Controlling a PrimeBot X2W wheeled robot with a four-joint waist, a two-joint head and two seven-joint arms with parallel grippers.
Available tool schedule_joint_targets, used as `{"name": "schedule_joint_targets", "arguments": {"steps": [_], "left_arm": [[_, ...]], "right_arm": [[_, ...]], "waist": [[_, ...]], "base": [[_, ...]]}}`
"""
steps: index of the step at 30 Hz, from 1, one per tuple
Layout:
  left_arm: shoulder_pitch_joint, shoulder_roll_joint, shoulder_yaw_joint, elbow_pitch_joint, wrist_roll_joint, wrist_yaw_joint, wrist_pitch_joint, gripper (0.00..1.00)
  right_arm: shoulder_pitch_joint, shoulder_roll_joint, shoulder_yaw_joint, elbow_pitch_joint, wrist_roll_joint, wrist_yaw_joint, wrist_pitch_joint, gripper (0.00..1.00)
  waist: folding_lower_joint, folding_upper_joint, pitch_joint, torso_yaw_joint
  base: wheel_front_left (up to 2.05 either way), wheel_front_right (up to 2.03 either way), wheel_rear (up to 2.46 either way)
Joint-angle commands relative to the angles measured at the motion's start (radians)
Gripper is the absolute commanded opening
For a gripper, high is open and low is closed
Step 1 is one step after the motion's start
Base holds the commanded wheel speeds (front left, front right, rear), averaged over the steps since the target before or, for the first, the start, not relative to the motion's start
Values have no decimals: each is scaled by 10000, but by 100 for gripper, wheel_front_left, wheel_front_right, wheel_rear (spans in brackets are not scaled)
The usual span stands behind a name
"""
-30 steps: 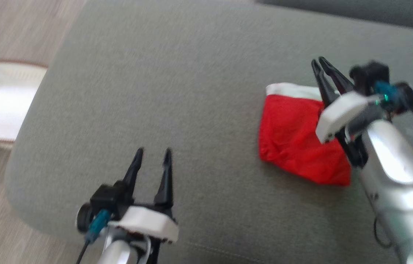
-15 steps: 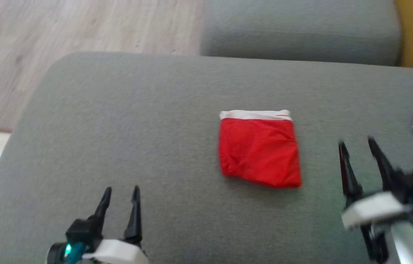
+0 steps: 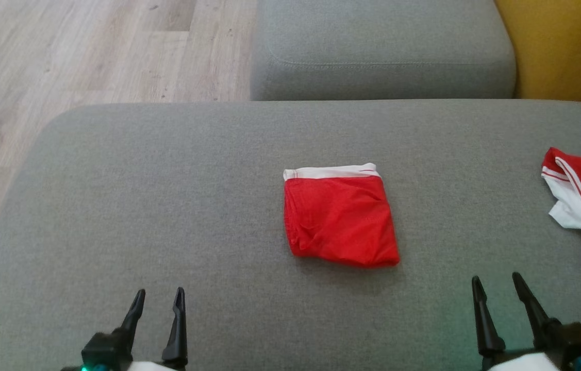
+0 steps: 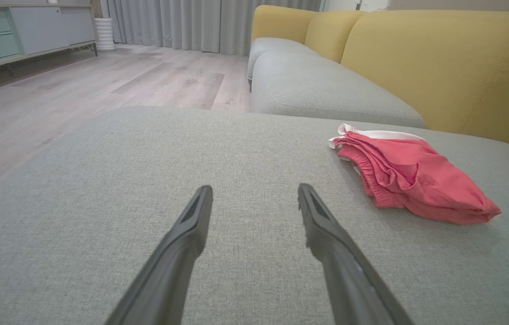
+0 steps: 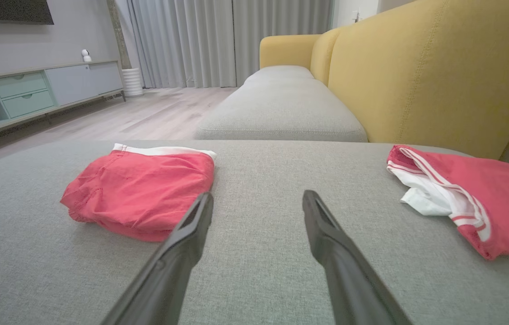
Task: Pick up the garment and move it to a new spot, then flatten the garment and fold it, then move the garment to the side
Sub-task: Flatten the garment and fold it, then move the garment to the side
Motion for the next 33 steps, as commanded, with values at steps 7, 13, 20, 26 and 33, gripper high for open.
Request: {"name": "schedule_joint_targets", "arguments": {"steps": [7,13,20,26,33], "left_arm": [[-390,-54,349,-301,73,-73,-122,100],[-412,-59,163,-336,-107,48,-122,100],[-590,-61,-211,-409,-333,177,-122,100],[-1315,-61,-823,-506,-626,281,-122,100],[-1945,-62,-1574,-494,-963,513,-122,100]], "right_arm": [[-142,87,254,-301,-181,67,-119,100],[-772,157,459,-95,845,67,215,100],[-2697,108,734,-697,2713,67,2984,100],[-4821,11,163,355,3684,67,6075,100],[-6301,68,-560,2835,3399,67,7070,100]], "waist": [[1,0,-6,-177],[1,0,112,-144],[1,0,637,56],[1,0,1614,696],[1,0,2290,1585]], "base": [[0,0,0],[0,0,0],[0,0,0],[0,0,0],[0,0,0]]}}
